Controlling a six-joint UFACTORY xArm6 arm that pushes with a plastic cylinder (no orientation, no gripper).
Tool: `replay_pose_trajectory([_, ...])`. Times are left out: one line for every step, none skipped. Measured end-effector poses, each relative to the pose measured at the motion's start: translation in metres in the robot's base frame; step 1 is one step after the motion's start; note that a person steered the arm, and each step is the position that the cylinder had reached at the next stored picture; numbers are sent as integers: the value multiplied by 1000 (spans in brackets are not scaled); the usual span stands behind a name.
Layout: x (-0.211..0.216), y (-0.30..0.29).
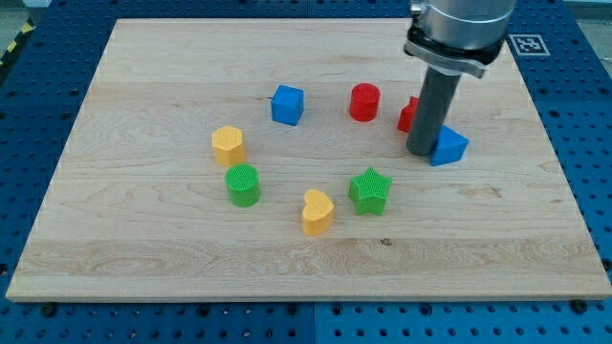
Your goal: Slide the green star down and then a bit up
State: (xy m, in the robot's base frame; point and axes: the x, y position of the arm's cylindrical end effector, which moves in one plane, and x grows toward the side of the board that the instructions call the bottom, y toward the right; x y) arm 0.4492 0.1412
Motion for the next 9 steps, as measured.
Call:
replay_pose_trajectory([6,10])
replay_pose_trajectory([18,2])
replay_pose_trajectory([21,-21])
replay_pose_trajectory([21,-53])
replay_pose_trajectory([21,-80])
replay_pose_trajectory([28,-89])
replay_pose_trajectory([54,-91])
replay_pose_trajectory([73,-100])
replay_pose_trajectory([73,-110])
